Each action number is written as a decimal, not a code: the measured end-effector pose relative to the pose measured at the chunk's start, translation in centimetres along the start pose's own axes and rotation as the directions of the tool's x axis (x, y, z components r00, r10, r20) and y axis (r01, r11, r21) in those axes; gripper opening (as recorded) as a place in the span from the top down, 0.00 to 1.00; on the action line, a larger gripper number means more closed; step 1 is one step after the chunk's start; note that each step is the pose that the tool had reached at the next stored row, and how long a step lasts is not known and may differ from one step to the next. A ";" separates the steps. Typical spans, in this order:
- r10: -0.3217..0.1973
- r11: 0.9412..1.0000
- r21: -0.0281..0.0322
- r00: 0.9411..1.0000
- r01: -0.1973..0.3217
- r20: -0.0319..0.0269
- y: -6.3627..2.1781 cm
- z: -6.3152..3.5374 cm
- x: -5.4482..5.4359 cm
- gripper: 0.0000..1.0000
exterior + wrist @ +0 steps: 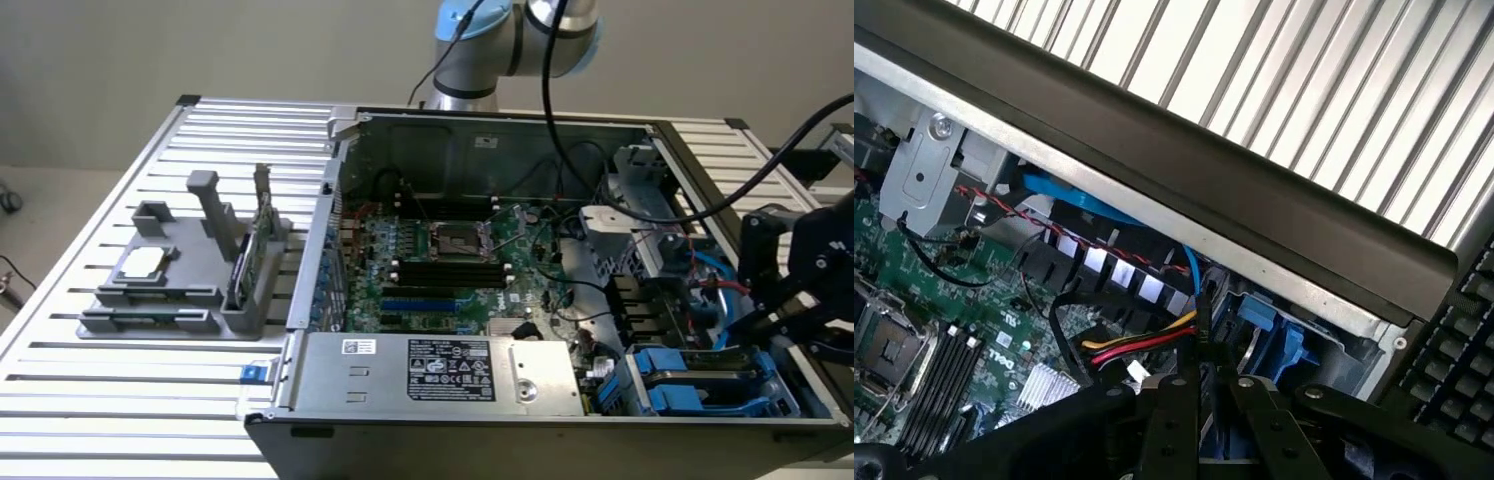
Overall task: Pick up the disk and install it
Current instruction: 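Insert the first disk wire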
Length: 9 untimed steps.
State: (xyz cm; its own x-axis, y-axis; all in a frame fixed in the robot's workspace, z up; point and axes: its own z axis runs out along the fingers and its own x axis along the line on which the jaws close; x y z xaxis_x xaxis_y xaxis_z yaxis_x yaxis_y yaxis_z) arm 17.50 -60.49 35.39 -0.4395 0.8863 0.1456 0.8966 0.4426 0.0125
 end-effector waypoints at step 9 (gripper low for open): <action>0.015 0.997 0.082 1.000 -0.015 -0.006 -0.06 0.05 0.1 0.84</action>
State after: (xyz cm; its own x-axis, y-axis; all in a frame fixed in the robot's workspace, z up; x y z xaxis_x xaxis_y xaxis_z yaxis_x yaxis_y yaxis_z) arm 17.39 -60.39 35.36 -0.4254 0.8921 0.1521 0.8956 0.4391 -0.0707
